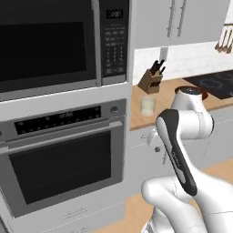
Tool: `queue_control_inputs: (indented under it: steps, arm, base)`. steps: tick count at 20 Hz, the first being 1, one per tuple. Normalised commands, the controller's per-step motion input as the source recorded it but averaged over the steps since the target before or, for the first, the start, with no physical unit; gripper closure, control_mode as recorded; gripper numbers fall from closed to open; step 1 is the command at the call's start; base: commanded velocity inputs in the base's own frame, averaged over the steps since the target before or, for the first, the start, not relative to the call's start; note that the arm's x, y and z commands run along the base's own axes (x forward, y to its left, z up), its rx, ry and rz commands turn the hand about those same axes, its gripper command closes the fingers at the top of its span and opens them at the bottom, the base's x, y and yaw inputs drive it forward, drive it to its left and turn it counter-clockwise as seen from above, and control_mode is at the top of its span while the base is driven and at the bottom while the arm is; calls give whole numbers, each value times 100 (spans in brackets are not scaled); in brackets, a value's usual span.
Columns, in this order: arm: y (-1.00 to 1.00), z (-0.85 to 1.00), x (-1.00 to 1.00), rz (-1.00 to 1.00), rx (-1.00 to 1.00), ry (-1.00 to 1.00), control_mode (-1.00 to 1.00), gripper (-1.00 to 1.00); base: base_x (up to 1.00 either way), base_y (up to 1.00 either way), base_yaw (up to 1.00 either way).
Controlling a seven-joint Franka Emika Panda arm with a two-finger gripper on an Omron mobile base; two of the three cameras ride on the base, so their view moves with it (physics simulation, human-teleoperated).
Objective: Grab a lemon wedge from the fridge and one ice cube from the ice bowl, and put them in the glass of lemonade.
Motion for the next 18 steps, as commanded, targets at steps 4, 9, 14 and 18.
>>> queue_control_inputs:
  steps: [4, 9, 14, 18]
  arm:
    - [0, 0, 0, 0, 0, 0, 100, -100]
    - [0, 0, 0, 0, 0, 0, 100, -100]
    - [0, 0, 0, 0, 0, 0, 100, -100]
    - [0, 0, 0, 0, 0, 0, 100, -100]
  base:
    - [52, -100, 0]
    - [73, -100, -1]
    - [100, -100, 0]
    - [97, -74, 1]
